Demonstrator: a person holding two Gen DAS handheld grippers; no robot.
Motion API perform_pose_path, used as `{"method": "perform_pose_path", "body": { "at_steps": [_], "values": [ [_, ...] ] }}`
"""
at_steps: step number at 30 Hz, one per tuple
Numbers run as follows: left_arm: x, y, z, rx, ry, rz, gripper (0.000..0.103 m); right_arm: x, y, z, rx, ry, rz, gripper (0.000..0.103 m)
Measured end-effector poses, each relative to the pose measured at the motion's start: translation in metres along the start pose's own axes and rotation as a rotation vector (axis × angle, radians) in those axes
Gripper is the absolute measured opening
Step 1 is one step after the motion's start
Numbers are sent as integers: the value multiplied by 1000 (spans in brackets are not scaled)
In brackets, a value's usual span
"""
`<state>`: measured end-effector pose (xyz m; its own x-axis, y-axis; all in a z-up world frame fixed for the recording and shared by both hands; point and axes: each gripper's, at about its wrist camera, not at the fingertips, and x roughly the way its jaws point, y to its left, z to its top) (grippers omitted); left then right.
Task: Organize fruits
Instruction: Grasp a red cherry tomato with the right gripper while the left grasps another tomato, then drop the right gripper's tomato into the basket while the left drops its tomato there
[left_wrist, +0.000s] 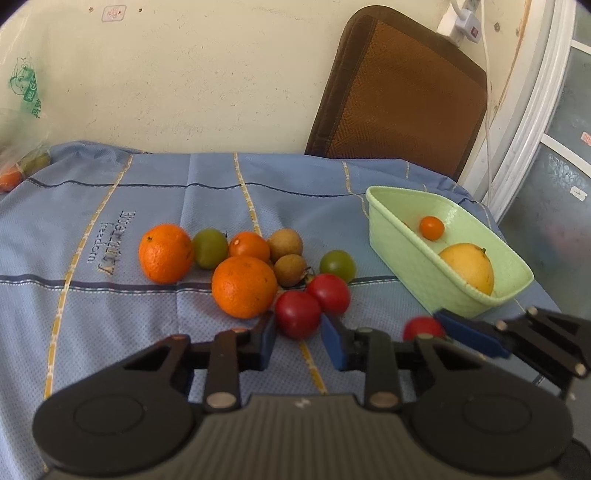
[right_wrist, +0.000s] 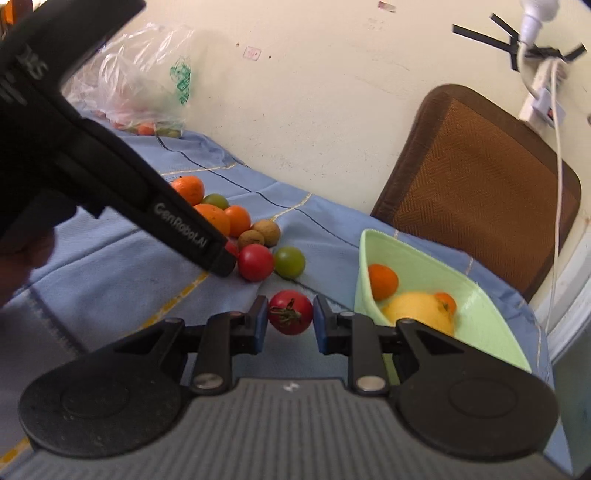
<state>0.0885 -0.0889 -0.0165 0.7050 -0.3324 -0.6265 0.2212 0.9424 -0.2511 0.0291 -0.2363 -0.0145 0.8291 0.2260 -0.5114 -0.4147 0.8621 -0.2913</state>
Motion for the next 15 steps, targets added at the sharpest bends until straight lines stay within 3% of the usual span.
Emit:
{"method": "perform_pose_path", "body": {
  "at_steps": [8, 15],
  "values": [
    [-33, -17, -25, 74, 19, -36, 27, -25, -18, -14, 234, 15, 96, 29],
    [-39, -28, -36, 115, 29, -15, 31, -18, -20, -26, 294, 61, 107, 31]
  ]
}}
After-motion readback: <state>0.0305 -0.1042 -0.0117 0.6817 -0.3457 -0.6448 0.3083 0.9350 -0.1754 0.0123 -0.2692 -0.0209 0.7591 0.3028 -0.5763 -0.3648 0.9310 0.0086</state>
